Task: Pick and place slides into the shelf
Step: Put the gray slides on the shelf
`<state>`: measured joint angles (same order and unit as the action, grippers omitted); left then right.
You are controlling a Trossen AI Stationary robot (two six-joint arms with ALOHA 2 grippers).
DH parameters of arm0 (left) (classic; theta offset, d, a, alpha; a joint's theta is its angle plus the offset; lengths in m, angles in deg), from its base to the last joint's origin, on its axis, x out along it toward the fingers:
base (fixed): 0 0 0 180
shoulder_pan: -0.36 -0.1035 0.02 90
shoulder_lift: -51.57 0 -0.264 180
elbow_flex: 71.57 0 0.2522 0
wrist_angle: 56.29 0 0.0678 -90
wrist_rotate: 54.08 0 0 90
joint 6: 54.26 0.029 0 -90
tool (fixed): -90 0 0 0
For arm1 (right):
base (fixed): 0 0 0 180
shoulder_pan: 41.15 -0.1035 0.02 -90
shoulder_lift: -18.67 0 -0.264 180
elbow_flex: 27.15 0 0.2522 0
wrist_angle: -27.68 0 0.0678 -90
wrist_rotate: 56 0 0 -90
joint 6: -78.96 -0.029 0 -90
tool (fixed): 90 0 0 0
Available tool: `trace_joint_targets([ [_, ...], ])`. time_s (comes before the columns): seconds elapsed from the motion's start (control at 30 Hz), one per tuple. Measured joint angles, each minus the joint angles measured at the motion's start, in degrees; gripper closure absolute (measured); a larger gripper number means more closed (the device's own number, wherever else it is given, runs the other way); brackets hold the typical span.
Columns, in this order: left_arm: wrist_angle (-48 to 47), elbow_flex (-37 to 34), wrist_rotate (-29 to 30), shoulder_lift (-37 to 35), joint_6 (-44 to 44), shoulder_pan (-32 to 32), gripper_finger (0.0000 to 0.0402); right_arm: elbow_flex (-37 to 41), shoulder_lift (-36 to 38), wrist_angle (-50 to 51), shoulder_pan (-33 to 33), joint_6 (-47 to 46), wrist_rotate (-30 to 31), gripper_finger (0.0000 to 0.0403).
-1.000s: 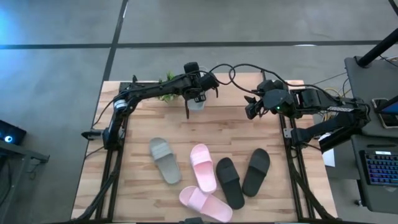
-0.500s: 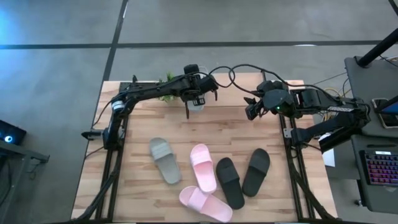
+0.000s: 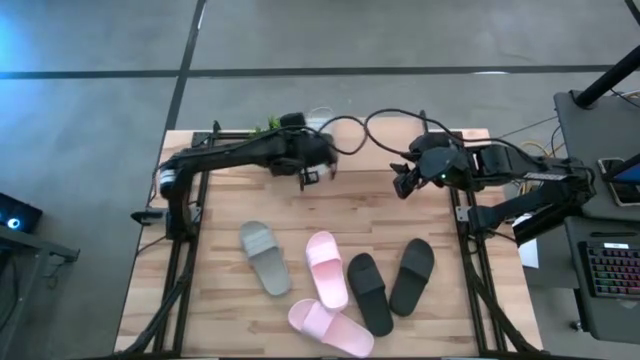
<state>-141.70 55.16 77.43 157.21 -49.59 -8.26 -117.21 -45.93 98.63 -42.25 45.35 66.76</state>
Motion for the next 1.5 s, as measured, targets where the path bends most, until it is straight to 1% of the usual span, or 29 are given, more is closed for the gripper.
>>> trace_joint_targets([
  [0.1,-7.01,-1.04,-6.9,-4.17,-8.59,1.8,0.0301,1.31,-0.2,-0.43,0.0,-3.23,-1.75,0.0211],
  [0.23,-6.35,-7.37,-16.26,-11.17,-16.86,3.9,0.0301,2.3,-2.29,-1.15,0.77,-7.19,-2.7,0.0211],
  [0.3,-4.39,-11.99,-20.26,-14.85,-18.83,5.24,0.0303,2.4,-4.27,-1.91,1.49,-6.7,-4.32,0.0211],
  [0.43,1.22,-24.28,-27.68,-21.85,-21.81,9.8,0.0315,2.41,-8.36,-5.77,1.88,-3.36,-7.75,0.0211],
  [0.5,3.05,-30.32,-29.16,-24.67,-24.8,12.98,0.0325,2.41,-10.12,-7.11,1.88,-2.28,-9.31,0.0211],
  [0.57,3.67,-35.73,-28.49,-26.87,-28.39,16.53,0.0333,2.17,-11.74,-6.91,1.86,-2.07,-9.6,0.0211],
  [0.63,3.6,-40.28,-25.4,-27.91,-32.4,20.75,0.0338,2.05,-12.85,-6.9,1.86,-1.99,-9.7,0.0211],
  [0.7,3.59,-43.49,-22.67,-27.97,-37.13,24.89,0.0338,2.04,-13.58,-6.85,1.87,-1.94,-9.75,0.0211],
  [0.77,3.63,-45.63,-22.44,-27.6,-41.8,28.53,0.0331,2.04,-13.99,-6.78,1.88,-1.97,-9.78,0.0211],
  [0.87,3.98,-46.9,-22.24,-25.81,-49.51,33.98,0.0309,2.0,-14.07,-6.64,1.88,-2.13,-9.82,0.0211],
  [0.93,4.69,-46.75,-20.68,-24.26,-52.69,37.96,0.0289,1.98,-13.92,-6.63,1.88,-1.91,-9.78,0.0211],
  [1.1,6.98,-45.82,-11.16,-19.5,-53.87,47.48,0.0244,1.98,-13.4,-6.41,1.88,0.32,-9.58,0.0211],
  [1.17,6.74,-45.48,-8.17,-17.15,-54.37,49.41,0.0234,1.98,-13.4,-6.37,1.88,0.99,-9.1,0.0211],
  [1.2,6.65,-45.4,-7.68,-16.03,-55.66,49.96,0.0231,1.98,-13.4,-6.36,1.88,1.35,-9.03,0.0211],
  [1.37,6.55,-45.29,-8.13,-10.87,-65.36,50.29,0.0221,1.98,-13.38,-5.89,1.88,3.92,-8.73,0.0211],
  [1.5,4.36,-45.38,-7.95,-6.53,-69.73,49.54,0.0221,1.98,-13.38,-4.82,1.88,5.44,-8.73,0.0211],
])
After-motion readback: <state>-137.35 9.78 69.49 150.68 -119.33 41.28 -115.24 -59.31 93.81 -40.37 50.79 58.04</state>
